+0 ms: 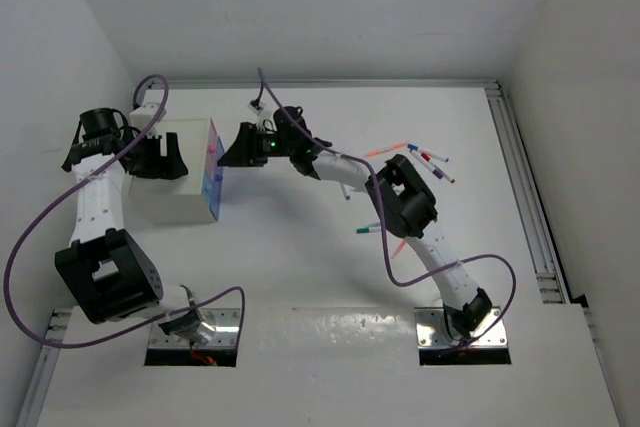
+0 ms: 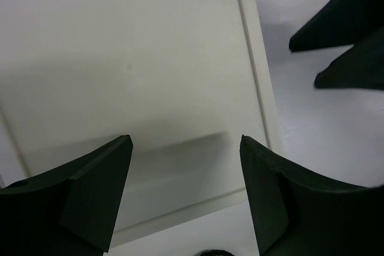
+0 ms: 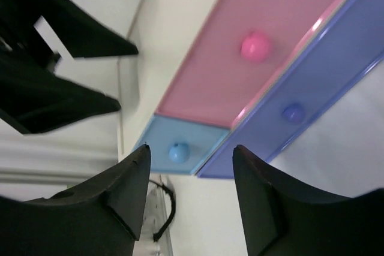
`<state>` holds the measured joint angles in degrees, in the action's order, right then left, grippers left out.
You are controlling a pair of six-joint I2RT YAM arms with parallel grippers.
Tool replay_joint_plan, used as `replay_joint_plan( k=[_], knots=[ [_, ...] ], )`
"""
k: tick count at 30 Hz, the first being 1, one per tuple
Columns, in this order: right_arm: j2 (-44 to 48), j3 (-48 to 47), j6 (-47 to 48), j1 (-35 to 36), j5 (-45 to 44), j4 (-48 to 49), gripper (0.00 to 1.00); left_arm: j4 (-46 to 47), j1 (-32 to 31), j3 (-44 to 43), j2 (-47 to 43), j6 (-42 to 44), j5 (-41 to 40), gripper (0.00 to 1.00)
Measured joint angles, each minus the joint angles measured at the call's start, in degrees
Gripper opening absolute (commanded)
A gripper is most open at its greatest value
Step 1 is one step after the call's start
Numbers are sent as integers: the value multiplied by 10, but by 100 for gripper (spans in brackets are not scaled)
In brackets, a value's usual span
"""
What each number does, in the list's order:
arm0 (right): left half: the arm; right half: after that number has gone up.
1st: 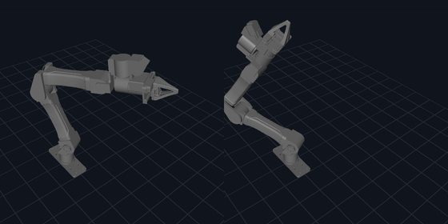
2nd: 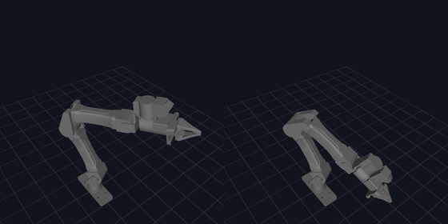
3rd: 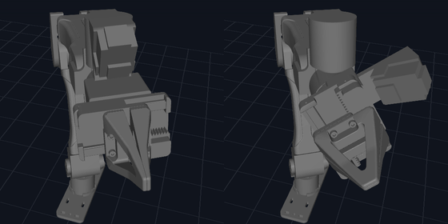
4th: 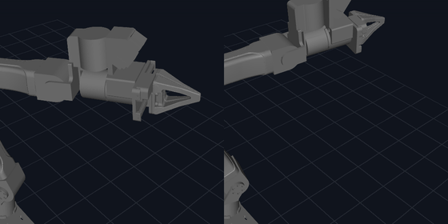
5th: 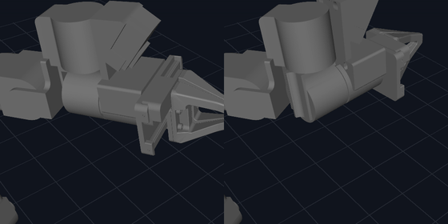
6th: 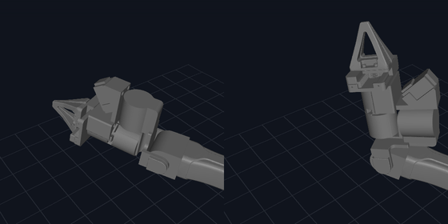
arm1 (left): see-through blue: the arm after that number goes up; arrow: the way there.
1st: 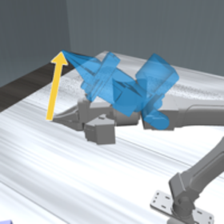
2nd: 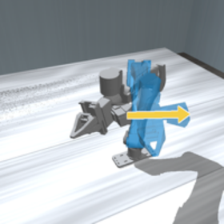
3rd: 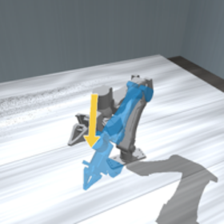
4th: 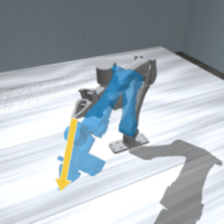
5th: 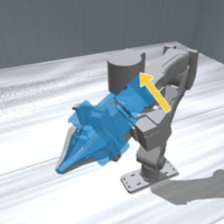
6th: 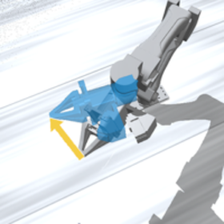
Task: Sort the stationery into containers
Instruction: Open the drawer in the storage box.
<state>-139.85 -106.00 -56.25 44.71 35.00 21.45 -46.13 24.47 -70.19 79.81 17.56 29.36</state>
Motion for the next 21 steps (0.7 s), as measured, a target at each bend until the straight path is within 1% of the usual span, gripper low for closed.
replay_joint_plan(
  k=[4,10,17,21],
  knots=[
    [-8,-26,-24,-21,-5,26,58,10,0,15,-13,10,9,79],
    [-42,-59,-66,-26,-7,60,56,14,0,20,-16,15,10,79],
    [-103,-113,-96,-26,-14,68,52,15,0,20,-16,15,9,79],
    [-122,-127,-106,-26,-17,68,51,15,0,20,-15,15,9,79]
  ],
)
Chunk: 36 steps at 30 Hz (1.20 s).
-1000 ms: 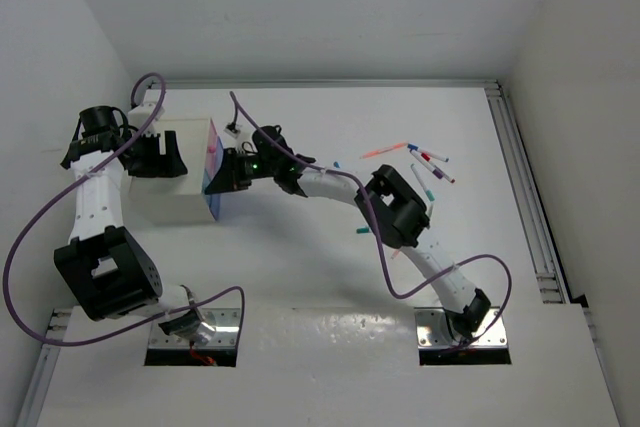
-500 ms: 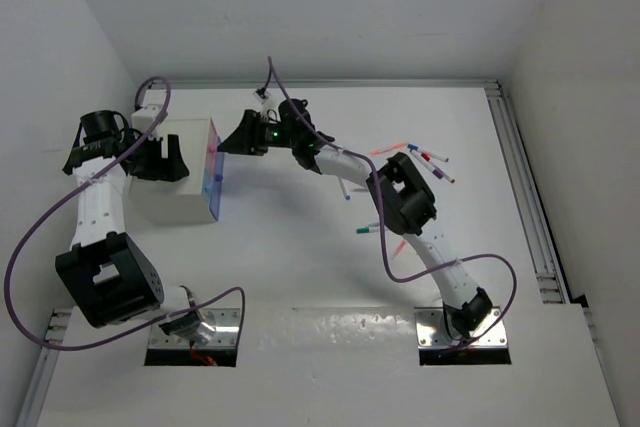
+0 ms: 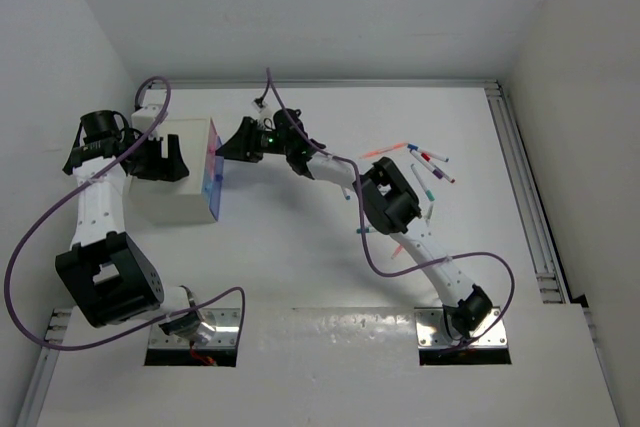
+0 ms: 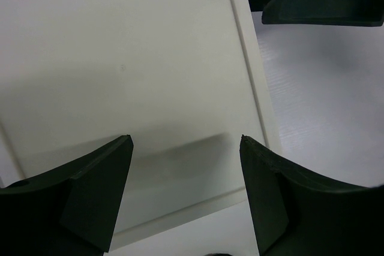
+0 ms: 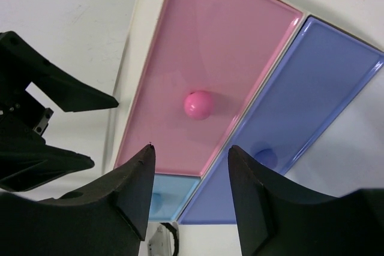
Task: Sort the stationery into containers
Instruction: Open the drawer in the storage box.
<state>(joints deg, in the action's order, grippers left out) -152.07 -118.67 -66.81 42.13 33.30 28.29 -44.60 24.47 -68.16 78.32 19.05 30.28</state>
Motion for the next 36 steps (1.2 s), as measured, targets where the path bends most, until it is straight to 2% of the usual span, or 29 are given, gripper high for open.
replay_joint_plan(
  k=[22,36],
  knots=[
    [-18,-32,-11,1,-10,4,38,22,0,0,12,0,4,78],
    [-34,-53,-11,13,-23,12,38,27,0,-3,18,0,6,78]
  ],
)
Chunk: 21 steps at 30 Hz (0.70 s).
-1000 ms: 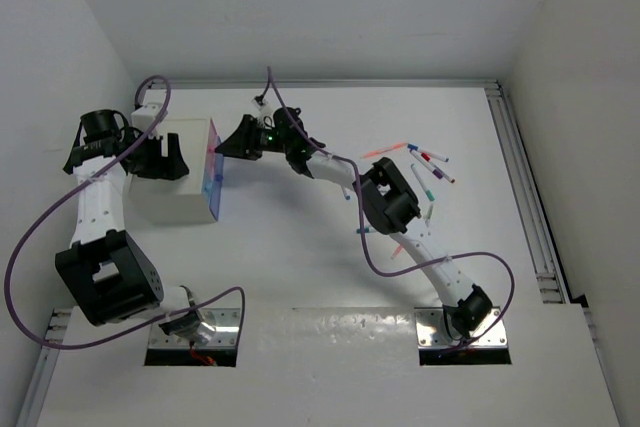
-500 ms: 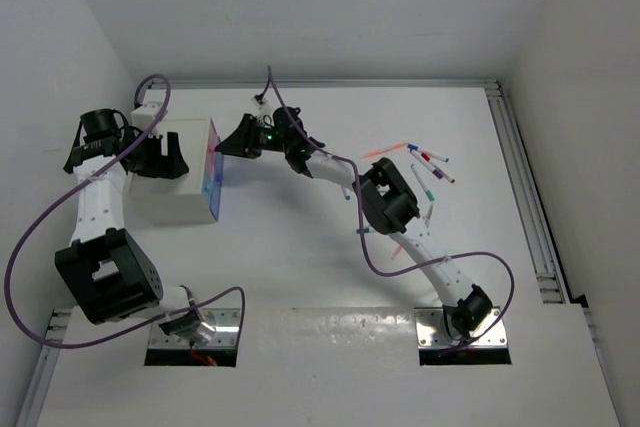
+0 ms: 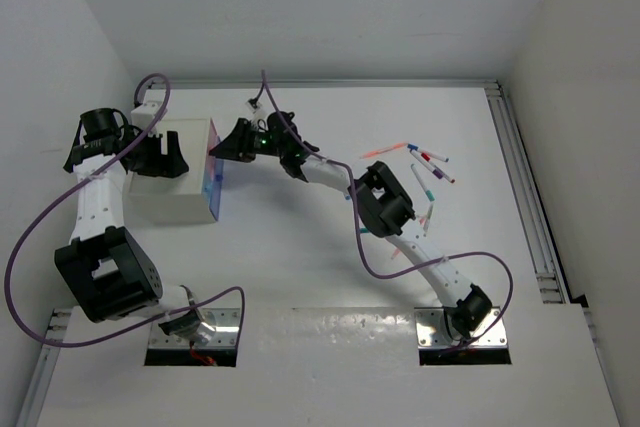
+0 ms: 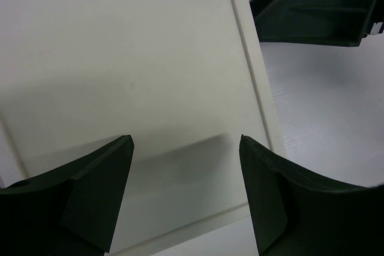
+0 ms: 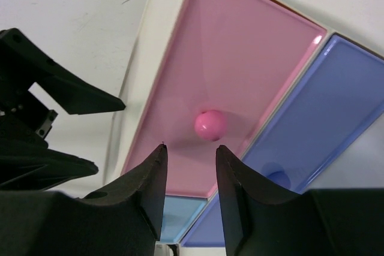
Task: Sort the stationery into containers
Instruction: Open the drawer in the storage box.
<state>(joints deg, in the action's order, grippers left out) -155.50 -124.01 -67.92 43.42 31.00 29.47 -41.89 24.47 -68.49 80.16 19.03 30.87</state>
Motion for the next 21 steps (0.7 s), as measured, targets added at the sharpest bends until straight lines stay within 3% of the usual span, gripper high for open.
replay_joint_plan(
  k=[21],
  knots=[
    [-21,-11,2,2,-19,-4,38,14,0,0,6,0,4,78]
  ],
)
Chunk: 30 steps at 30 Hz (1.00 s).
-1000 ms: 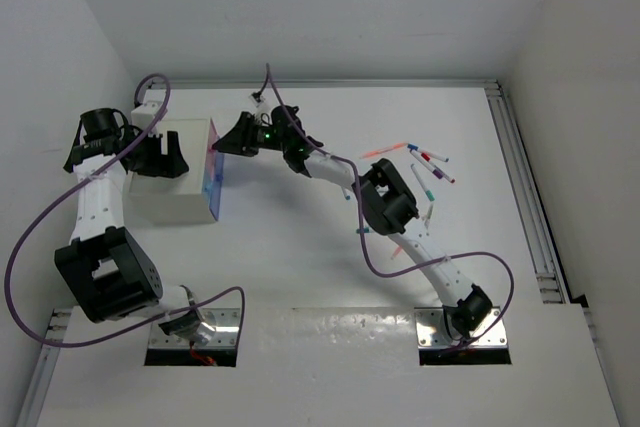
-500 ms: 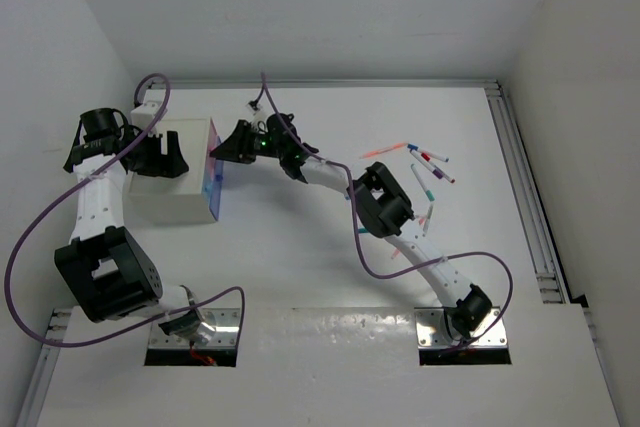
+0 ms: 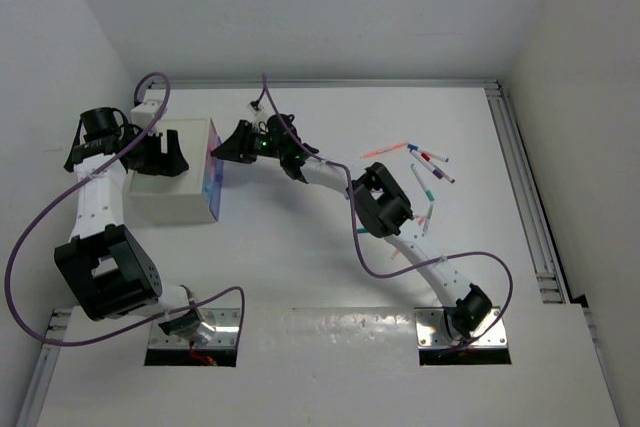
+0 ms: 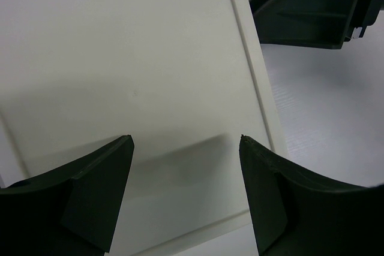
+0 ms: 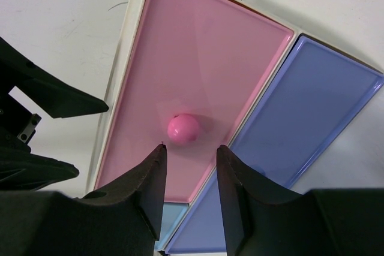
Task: Sort the stationery into containers
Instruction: Open the drawer in the storage box.
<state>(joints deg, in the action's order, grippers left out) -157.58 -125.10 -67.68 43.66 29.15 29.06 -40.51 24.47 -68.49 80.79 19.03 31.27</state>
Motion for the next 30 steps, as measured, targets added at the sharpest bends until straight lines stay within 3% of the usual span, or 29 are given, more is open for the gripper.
replay_joint_plan(
  k=[30],
  knots=[
    [-20,-37,7,0,-10,10,33,0,0,0,3,1,0,78]
  ],
)
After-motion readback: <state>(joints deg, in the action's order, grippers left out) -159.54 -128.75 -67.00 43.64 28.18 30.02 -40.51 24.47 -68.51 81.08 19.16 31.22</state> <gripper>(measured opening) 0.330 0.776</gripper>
